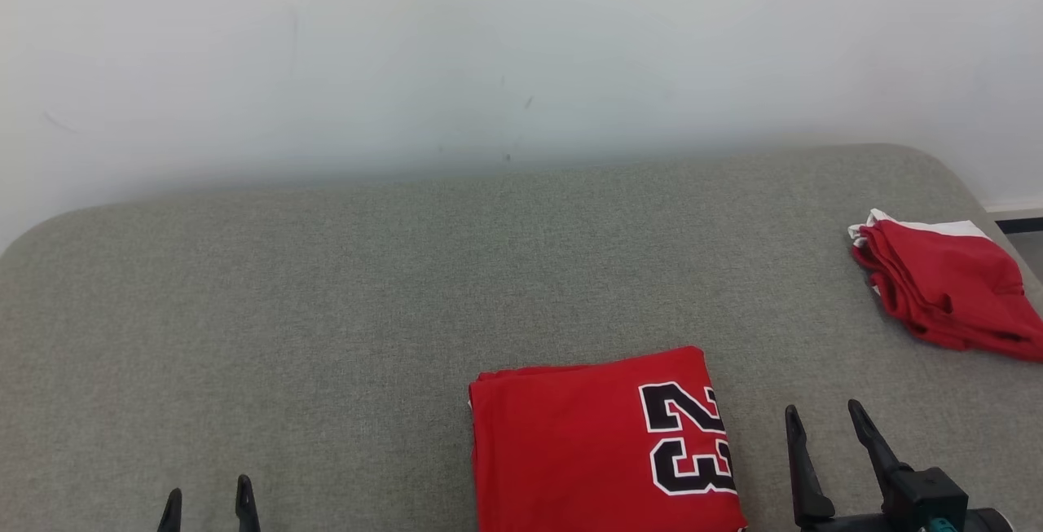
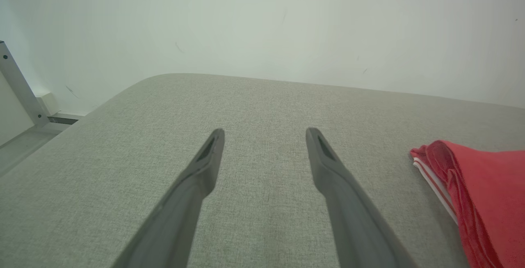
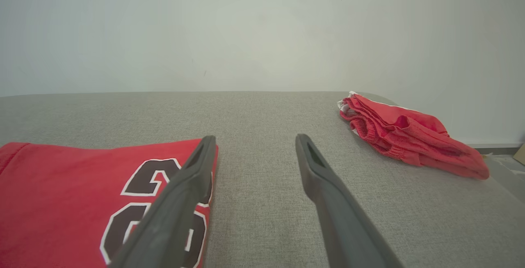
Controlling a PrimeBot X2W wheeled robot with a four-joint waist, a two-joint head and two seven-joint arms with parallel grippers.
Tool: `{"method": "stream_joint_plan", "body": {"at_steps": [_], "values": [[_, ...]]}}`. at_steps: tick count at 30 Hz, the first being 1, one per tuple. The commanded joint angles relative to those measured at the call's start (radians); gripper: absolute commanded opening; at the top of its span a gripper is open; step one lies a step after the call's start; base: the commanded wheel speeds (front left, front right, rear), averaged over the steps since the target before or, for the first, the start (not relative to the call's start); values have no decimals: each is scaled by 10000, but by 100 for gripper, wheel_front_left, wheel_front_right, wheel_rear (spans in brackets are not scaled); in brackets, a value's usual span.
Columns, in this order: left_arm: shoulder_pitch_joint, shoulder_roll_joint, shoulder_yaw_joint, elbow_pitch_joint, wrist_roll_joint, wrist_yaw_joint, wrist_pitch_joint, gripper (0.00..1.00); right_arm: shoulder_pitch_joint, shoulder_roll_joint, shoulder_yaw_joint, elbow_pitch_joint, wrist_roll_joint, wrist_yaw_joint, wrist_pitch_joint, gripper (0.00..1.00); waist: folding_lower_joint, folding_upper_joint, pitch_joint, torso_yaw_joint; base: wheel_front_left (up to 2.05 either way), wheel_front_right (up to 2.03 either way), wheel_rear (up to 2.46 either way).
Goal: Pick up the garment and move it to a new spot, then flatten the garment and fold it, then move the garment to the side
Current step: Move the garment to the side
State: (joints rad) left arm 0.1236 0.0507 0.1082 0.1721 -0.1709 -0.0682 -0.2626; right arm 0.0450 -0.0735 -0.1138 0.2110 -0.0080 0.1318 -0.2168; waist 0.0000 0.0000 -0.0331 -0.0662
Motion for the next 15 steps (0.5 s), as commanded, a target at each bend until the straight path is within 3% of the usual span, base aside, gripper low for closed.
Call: {"method": "stream_joint_plan", "body": {"at_steps": [1,15], "values": [[110,-9,29,11,72,7,-22,100,-23,-17,-13,13,5,-22,-60,100,0,0,-1,9,0,0,0],[66,-9,54,75,77,-58,-22,100,-164,-5,-40,267,27,-22,-142,100,0,0,24,-55,0,0,0]]}}
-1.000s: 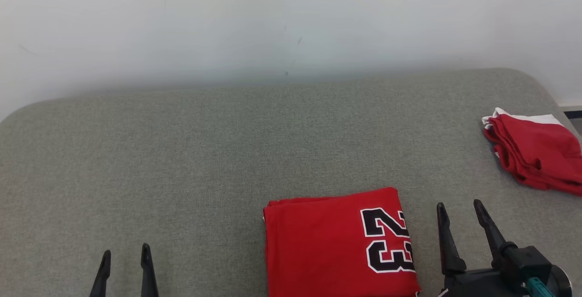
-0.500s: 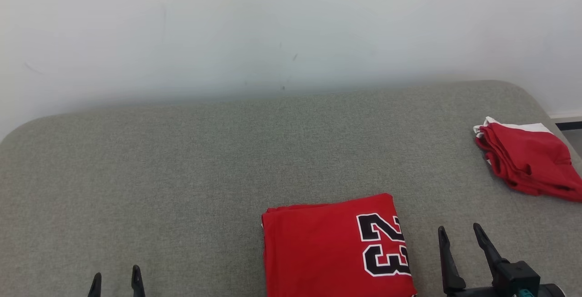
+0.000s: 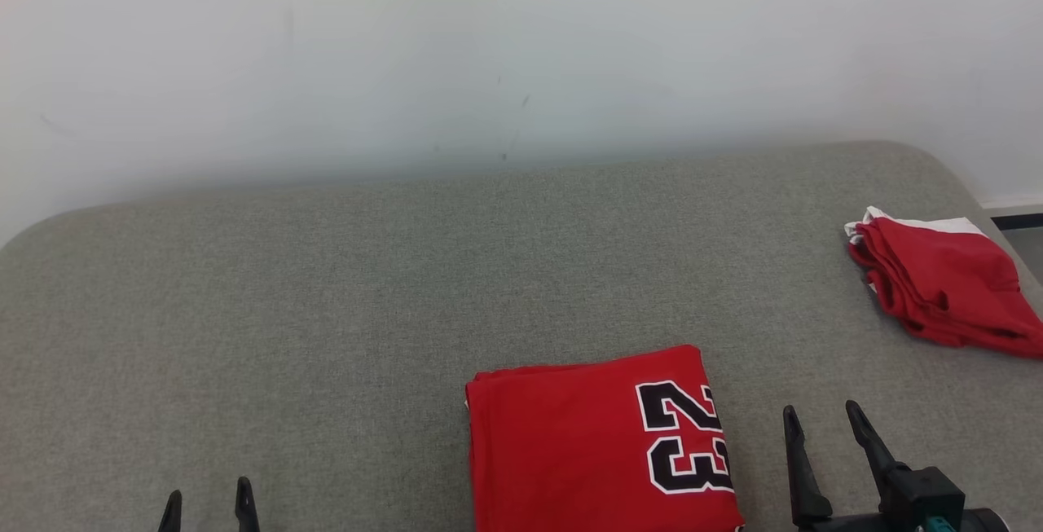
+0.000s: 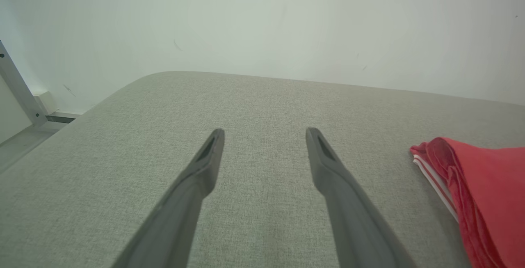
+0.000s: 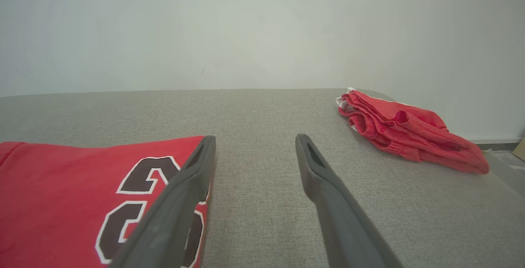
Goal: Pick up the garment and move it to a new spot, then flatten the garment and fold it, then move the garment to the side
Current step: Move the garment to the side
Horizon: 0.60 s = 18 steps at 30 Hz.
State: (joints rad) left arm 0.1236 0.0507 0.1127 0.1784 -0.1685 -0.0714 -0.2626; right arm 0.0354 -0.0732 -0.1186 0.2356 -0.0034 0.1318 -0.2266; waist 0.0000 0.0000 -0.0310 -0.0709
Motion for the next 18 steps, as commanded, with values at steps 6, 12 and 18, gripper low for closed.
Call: {"method": "stream_joint_plan", "body": {"at_steps": [6,12,18], "values": [[113,-9,-74,-46,52,51,-22,100,-103,4,55,-28,-43,-22,7,100,0,0,28,-43,0,0,0],[106,-10,-91,-50,38,38,-22,100,-132,-127,200,-231,97,-22,53,100,0,0,59,-15,0,0,0],[66,-10,-184,-57,-30,44,-22,100,-325,-291,512,-564,1390,-22,2137,100,0,0,126,54,0,0,0]]}}
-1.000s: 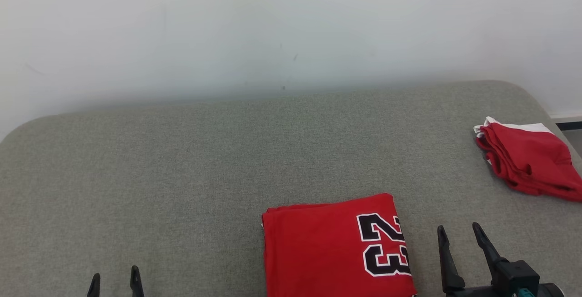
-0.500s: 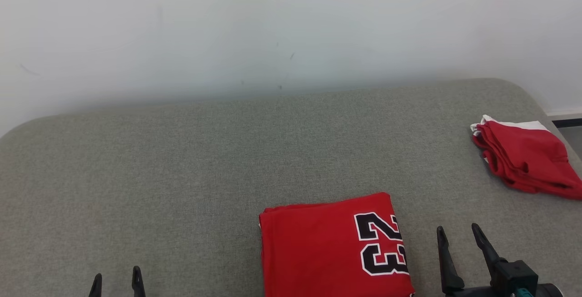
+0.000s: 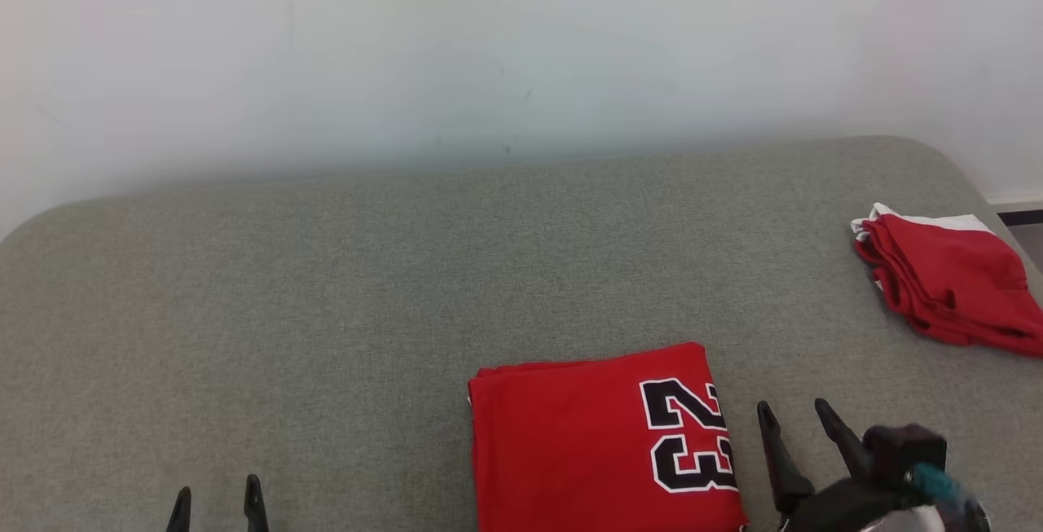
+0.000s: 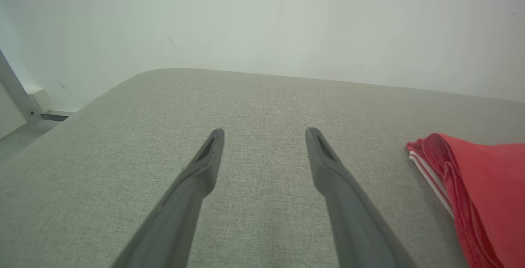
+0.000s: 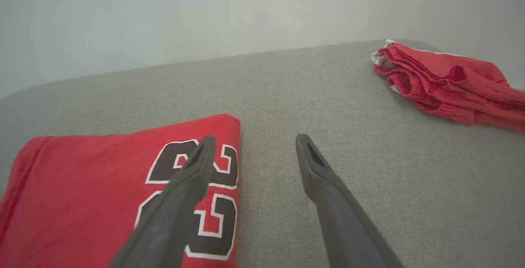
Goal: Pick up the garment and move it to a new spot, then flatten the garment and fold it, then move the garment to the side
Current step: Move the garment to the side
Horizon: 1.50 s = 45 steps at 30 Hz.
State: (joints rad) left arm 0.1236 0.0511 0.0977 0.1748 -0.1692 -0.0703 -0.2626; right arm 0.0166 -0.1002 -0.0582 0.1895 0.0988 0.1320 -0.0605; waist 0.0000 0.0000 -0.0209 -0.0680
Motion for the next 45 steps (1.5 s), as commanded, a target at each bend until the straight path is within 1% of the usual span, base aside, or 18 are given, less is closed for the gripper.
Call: {"method": "stream_joint_plan", "body": {"at_steps": [1,6,8,12,14,16,19,21,25,27,31,35,37,38,39,40,41,45], "values": [[69,-13,-63,-35,-44,57,-22,100,-164,-78,-65,-239,613,-24,1110,100,0,0,39,44,0,0,0],[31,-11,-131,-94,-120,116,-22,100,-504,-497,158,-1246,1380,-23,4043,100,0,0,185,99,0,0,0],[-12,-14,-139,-128,-127,131,-22,100,-676,-686,392,-1534,1741,-23,5241,100,0,0,257,109,0,0,0],[-233,-13,-148,-80,-84,38,-23,100,-945,-1008,657,-1730,2531,-23,7759,100,0,0,436,247,0,0,0],[-346,-13,-190,-82,-110,22,-22,100,-1119,-1021,456,-1818,2556,-23,8666,100,0,0,555,371,0,0,0],[-441,-13,-215,-96,-133,38,-22,100,-1250,-991,275,-1812,2353,-23,9279,100,0,0,674,487,0,0,0],[-517,-13,-298,-138,-166,48,-22,100,-1412,-728,9,-1752,2152,-23,9918,100,0,0,893,662,0,0,0],[-608,-13,-357,-158,-181,77,-22,100,-1583,-614,-181,-1686,1999,-23,10125,100,0,0,1041,773,0,0,0],[-770,-14,-389,-160,-194,22,-22,100,-1838,-448,-362,-1357,1624,-23,10318,100,0,0,1339,952,0,0,0],[-856,-13,-434,-175,-196,43,-22,100,-2024,-419,-453,-1189,1485,-23,10226,100,0,0,1481,1033,0,0,0],[-1003,-13,-539,-157,-223,54,-22,100,-2218,-148,-613,-613,1476,-23,10347,100,0,0,1718,1195,0,0,0],[-1137,-13,-644,-122,-272,50,-23,100,-2287,-44,-453,-117,1520,-23,10581,100,0,0,1891,1342,0,0,0],[-1155,-13,-658,-143,-294,76,-22,100,-2259,-128,-124,55,1643,-23,10784,100,0,0,1952,1365,0,0,0],[-1176,-13,-661,-166,-301,97,-22,100,-2276,-208,43,91,1695,-23,10818,87,0,0,1975,1363,0,0,0],[-1188,-14,-657,-191,-301,123,-23,100,-2325,-314,225,92,1714,-23,10796,32,0,0,1998,1347,0,0,0],[-1207,-13,-659,-221,-291,127,-22,100,-2400,-464,428,89,1727,-23,10714,11,0,0,2017,1328,0,0,0],[-1240,-14,-675,-249,-279,119,-23,100,-2511,-618,573,103,1759,-23,10623,0,0,0,2039,1301,0,0,0],[-1314,-13,-711,-466,-231,116,-22,100,-3312,-1093,968,213,1661,-24,10049,0,0,0,2143,1044,0,0,0]]}}
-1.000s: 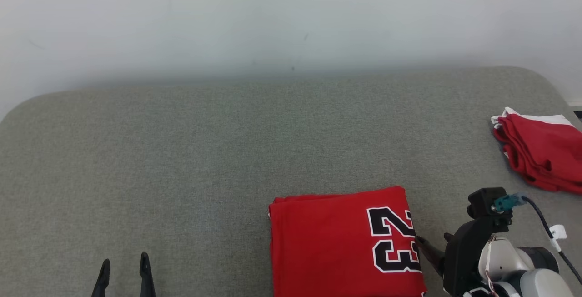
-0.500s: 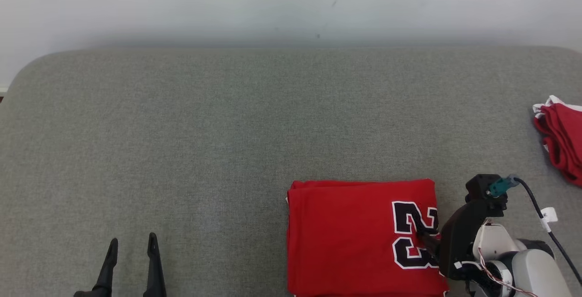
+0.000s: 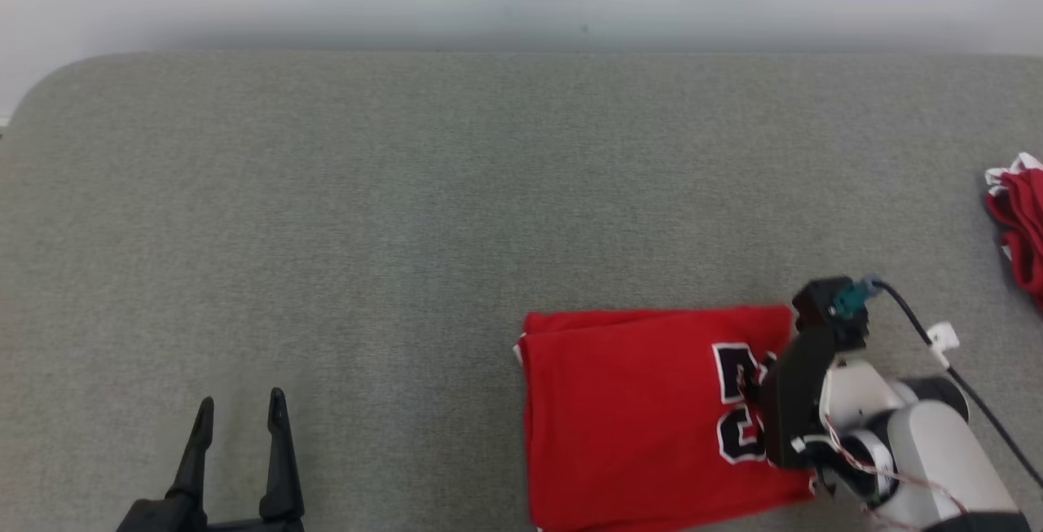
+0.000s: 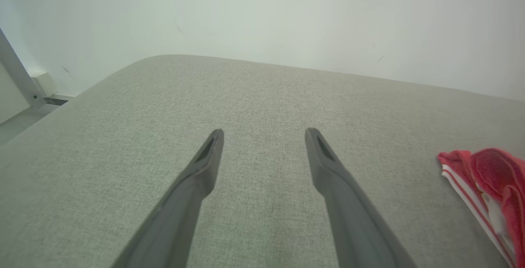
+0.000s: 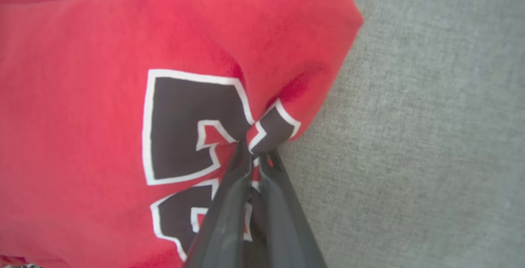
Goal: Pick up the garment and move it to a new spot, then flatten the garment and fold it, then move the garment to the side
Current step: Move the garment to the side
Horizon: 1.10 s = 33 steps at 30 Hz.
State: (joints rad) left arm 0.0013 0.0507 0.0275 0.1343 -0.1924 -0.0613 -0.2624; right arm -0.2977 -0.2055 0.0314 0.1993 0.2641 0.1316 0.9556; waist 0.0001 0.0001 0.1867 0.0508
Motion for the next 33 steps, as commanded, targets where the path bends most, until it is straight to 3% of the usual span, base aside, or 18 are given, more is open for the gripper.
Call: {"method": "stream_joint_plan", "body": {"at_steps": [1,13,23,33], "values": [[-99,-10,-36,-131,14,36,-23,100,-471,-157,166,178,-6,-21,-180,0,-1,-1,102,-241,0,0,0],[-658,-7,-123,-871,246,-146,-23,100,-3785,-1024,394,872,12,-21,205,0,-1,-1,978,-1704,0,0,0],[-1228,-4,-353,-1362,590,-288,-25,100,-5463,-1964,-646,630,-521,-21,730,0,-1,-1,1991,-2505,0,0,0],[-1666,60,-376,-1474,916,-506,-23,100,-6056,-2450,-2390,-138,-1375,-21,1040,0,-1,-1,2909,-2689,0,0,0]]}}
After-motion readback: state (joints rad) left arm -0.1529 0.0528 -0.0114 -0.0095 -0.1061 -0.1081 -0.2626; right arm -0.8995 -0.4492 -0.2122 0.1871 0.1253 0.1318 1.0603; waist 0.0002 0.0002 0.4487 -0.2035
